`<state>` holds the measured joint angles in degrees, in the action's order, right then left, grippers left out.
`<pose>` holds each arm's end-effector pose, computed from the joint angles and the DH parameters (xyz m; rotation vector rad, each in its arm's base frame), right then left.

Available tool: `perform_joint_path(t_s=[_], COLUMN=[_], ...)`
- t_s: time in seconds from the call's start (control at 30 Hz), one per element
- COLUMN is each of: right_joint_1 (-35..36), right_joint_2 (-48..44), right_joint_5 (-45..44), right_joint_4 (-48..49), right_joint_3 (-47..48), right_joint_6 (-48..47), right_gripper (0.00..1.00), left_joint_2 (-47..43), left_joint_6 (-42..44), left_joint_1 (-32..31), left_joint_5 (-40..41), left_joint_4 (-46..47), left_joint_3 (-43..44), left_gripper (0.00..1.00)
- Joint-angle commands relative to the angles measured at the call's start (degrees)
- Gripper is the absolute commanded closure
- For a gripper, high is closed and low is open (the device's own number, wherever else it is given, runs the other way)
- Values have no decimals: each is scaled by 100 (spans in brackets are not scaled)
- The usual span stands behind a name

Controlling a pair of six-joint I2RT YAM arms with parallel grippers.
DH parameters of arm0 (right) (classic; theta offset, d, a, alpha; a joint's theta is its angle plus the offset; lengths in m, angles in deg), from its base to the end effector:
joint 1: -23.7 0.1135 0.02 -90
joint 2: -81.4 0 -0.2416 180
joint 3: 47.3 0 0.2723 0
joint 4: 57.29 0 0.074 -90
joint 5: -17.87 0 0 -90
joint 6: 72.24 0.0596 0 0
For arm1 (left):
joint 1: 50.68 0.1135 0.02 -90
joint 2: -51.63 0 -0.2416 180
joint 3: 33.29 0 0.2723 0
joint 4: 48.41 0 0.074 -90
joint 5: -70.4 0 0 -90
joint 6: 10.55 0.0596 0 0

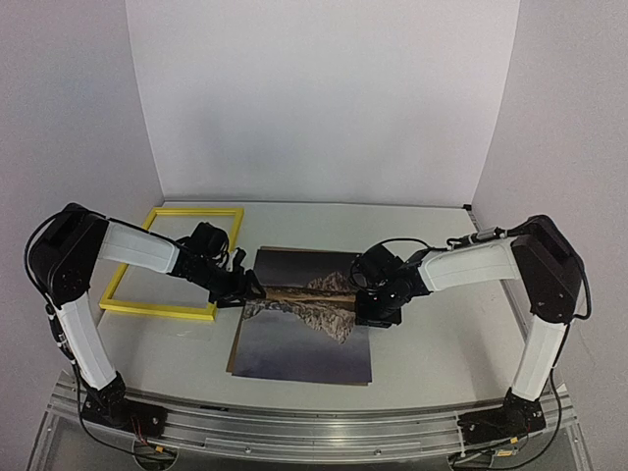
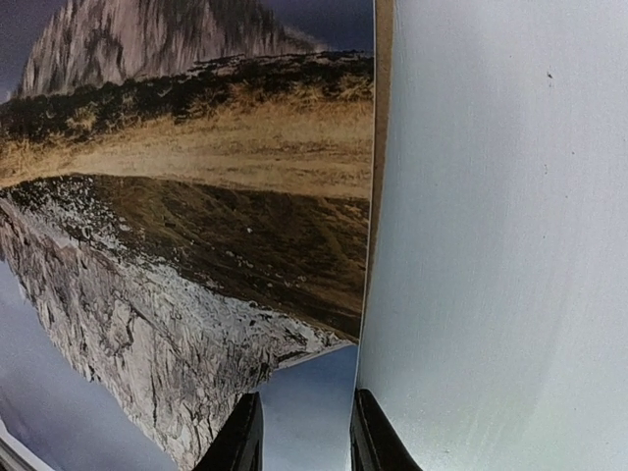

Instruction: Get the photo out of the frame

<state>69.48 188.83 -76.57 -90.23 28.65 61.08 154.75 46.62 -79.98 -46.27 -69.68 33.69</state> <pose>0.2699 0.2707 0.0815 -0.0348 2.7473 0.3616 0.3037 -0.2011 0.0810 0.1050 2.7342 -0.9660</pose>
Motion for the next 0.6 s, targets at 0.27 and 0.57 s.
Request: perform_joint_path(t_s=[0.27,0.57], right_joint_1=[51,53], right_joint_2=[163,128], right_joint_5=[400,400], right_joint_4=[122,158], right_joint_3=[41,1], right_joint_6=[13,13], right_gripper=[72,72], left_joint_2=[191,188], left_joint_6=[45,115], left_joint_1=[-23,-24], left_joint_5=[-953,-82], left_joint_4=[645,-362], left_joint_3=[-96,105], left_gripper=[45,54])
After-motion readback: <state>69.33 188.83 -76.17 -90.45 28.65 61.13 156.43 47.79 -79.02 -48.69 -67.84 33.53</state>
